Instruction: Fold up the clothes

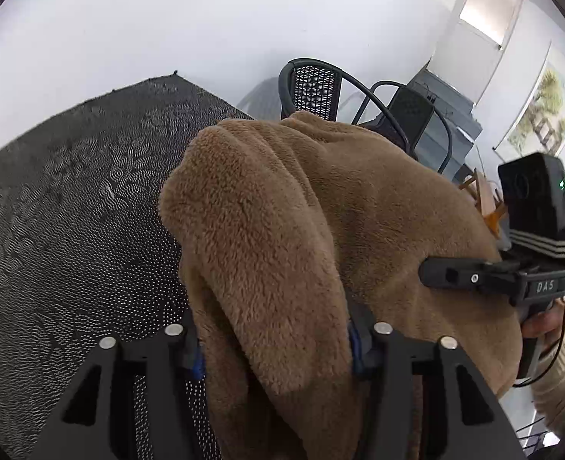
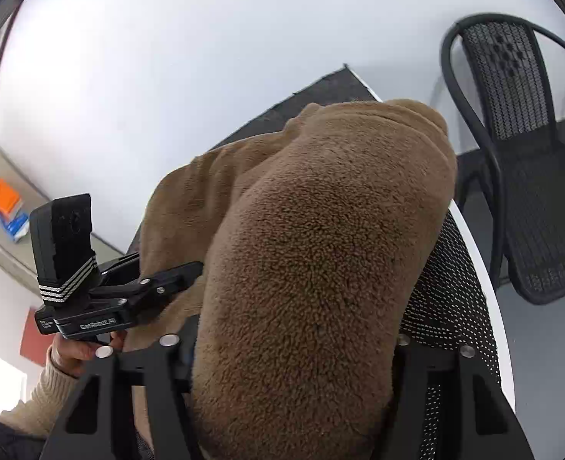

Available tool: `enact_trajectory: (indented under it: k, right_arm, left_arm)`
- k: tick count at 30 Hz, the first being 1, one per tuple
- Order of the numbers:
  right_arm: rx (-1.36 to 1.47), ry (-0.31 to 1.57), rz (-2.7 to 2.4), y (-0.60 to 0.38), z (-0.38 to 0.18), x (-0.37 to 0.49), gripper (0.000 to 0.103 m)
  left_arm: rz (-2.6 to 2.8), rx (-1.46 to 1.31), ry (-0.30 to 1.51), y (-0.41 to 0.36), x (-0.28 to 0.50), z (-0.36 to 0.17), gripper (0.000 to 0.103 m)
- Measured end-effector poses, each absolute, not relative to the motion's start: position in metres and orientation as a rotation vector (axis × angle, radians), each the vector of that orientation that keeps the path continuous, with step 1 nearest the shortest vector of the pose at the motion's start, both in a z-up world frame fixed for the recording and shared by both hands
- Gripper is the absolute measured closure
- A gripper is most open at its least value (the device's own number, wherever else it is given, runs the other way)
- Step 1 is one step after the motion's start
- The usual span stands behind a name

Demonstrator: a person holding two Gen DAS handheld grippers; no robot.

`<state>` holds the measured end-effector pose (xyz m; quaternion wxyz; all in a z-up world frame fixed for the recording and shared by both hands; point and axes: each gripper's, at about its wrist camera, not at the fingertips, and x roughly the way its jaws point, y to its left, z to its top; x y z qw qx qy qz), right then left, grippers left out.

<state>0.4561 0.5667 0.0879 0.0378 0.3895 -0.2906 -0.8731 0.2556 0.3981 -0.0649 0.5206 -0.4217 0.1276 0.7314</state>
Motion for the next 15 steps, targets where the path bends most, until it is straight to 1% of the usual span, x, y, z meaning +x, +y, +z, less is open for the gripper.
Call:
enact_trajectory:
  k: [1,2,3,5,8,11,15]
  right_arm:
    - [1.197,-0.891,-2.683,0.588,0.088,0.455,0.033]
    - [1.198,-0.890,-2.687,0.610,0.088,0.454,0.028]
    - [1.199,-0.889,-2.693,0.616,0.089,0.452,0.027]
    - [1.200,-0.889,-2.710,0.621,0.087,0.450,0.021]
    - [1.192,-0.864,-2.745,0.632,0.089,0.451,0.021]
    - [1.191,-0.760,-2.825,0.627,0.102,0.458,0.021]
    - [1.135,-0.578,-3.005,0.609,0.128,0.499,0.020]
  left_arm:
    - [1.761,-1.001,0.310,0.400,0.257,-0.067,0.035]
    - [1.771,-0.989,0.316,0.401,0.259,-0.068,0.031]
    - [1.781,-0.977,0.323,0.402,0.260,-0.069,0.026]
    - [1.784,-0.987,0.295,0.399,0.256,-0.074,0.022]
    - [1.743,-1.049,0.221,0.392,0.243,-0.075,0.020]
    - [1.699,-1.097,0.143,0.381,0.231,-0.068,0.019]
    - [1.783,-0.958,0.078,0.347,0.237,-0.025,0.019]
